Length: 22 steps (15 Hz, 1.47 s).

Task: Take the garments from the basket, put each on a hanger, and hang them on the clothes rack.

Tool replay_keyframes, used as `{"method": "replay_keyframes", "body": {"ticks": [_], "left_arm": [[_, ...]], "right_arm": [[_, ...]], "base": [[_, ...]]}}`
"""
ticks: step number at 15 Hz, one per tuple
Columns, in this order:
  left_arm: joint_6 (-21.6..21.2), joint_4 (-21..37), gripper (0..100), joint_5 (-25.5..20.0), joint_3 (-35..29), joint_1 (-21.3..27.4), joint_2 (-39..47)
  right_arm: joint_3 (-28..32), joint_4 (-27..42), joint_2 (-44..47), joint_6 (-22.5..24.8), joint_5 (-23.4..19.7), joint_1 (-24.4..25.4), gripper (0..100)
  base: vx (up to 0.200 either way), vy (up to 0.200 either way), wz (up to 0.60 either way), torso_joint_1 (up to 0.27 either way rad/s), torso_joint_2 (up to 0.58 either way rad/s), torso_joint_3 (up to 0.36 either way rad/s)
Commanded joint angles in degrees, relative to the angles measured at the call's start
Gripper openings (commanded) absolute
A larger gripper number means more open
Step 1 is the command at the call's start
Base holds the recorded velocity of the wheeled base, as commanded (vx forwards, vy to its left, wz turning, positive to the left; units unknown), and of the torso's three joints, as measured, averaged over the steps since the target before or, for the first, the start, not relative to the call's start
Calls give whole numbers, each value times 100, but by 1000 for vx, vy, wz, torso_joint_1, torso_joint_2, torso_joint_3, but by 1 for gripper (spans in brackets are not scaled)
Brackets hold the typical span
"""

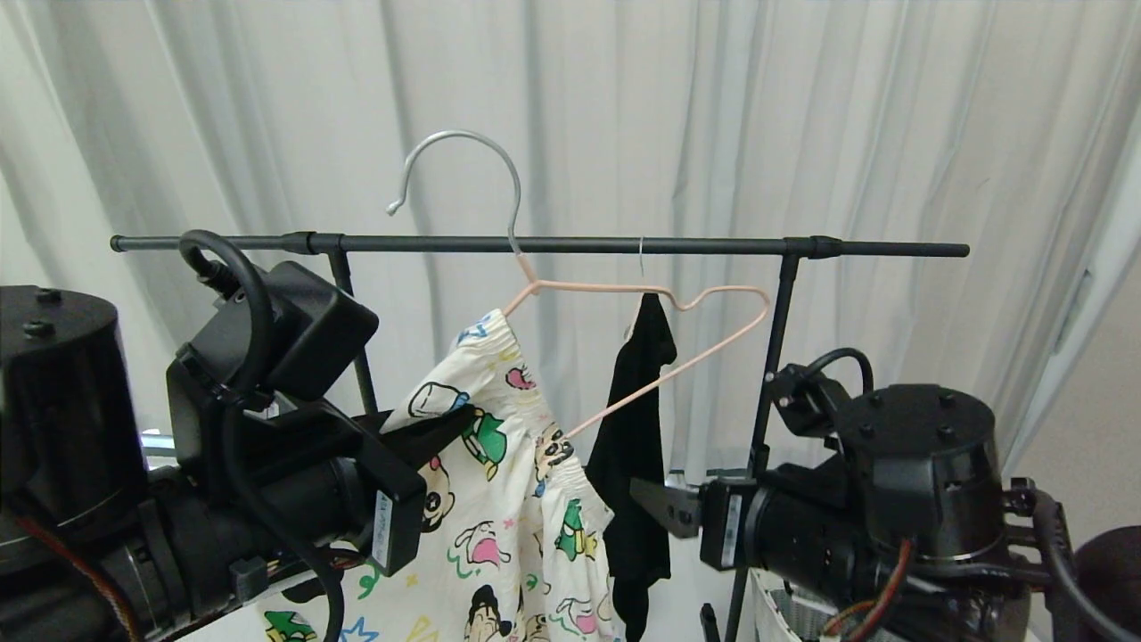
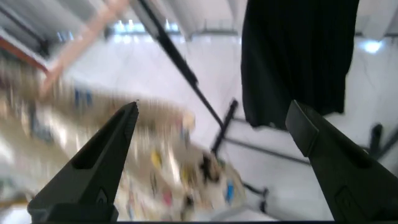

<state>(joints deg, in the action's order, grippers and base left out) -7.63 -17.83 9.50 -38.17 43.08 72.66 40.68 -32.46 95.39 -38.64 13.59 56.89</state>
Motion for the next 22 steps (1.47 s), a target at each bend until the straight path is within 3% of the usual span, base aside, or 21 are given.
{"method": "replay_keyframes", "body": {"ticks": [1,11,14,17,22], "left_arm": [[7,-1,0,-9,-33,95,3],[122,-18,0,-18,-112,157,29],[122,-18,0,-18,-103,157,12],[122,-27,0,-18,-129,148,3],[122,-27,0,-18,-138,34,3]], "right_arm": [[212,-375,366,-108,56,-170,100],[-7,-419,445,-91,223,1254,100],[-7,-348,665,6,390,1263,100],[-16,205,753,6,750,1157,100],[-95,750,753,24,1207,630,100]], "base": [[0,0,0,0,0,0],[0,0,0,0,0,0],[0,0,0,0,0,0],[0,0,0,0,0,0],[0,0,0,0,0,0]]}}
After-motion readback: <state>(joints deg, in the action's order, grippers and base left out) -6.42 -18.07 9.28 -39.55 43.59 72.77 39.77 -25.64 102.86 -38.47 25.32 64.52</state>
